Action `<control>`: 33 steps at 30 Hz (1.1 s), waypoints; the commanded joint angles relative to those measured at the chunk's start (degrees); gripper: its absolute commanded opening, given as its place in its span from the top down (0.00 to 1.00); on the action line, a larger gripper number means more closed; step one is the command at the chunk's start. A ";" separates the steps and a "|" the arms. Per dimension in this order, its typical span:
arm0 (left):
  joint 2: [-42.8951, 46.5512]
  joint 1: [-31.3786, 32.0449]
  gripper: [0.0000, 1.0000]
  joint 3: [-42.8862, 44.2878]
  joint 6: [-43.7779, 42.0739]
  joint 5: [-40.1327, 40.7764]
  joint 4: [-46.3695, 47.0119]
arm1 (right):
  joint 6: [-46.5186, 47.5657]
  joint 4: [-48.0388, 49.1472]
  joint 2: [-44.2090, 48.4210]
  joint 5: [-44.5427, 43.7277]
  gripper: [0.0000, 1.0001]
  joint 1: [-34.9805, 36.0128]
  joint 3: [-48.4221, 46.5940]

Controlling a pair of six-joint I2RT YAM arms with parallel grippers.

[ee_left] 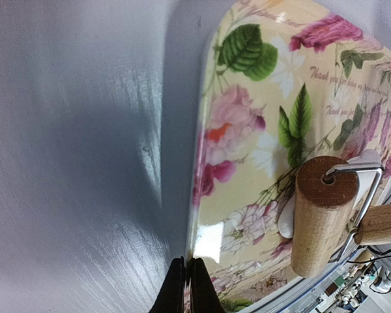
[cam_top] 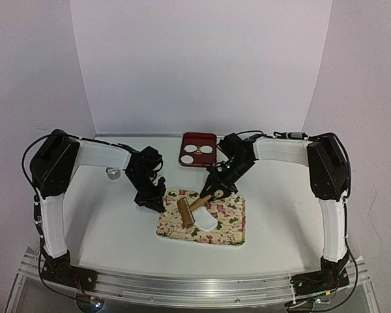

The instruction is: Roll out the dumpling wrappers from the dough

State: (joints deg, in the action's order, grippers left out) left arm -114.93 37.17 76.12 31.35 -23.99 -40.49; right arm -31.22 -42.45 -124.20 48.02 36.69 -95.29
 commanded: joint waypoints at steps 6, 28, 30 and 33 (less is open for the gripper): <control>-2.48 -0.43 1.00 -0.45 2.42 3.07 2.08 | 1.94 -3.01 -6.70 -22.14 1.00 2.63 1.27; -0.95 -1.35 1.00 -2.43 2.77 5.04 3.30 | 0.63 -7.46 5.11 -15.88 1.00 1.41 -8.27; -0.62 -1.44 1.00 -2.54 0.30 5.54 3.85 | 1.06 -8.86 8.09 -16.11 1.00 0.40 -7.59; -0.52 -1.55 1.00 -2.40 -4.24 6.95 4.37 | 2.47 -11.09 12.06 -16.09 1.00 -1.84 -6.09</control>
State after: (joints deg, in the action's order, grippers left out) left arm -114.83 36.55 75.54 32.05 -24.01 -37.44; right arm -30.21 -49.99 -120.77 36.58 38.28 -102.07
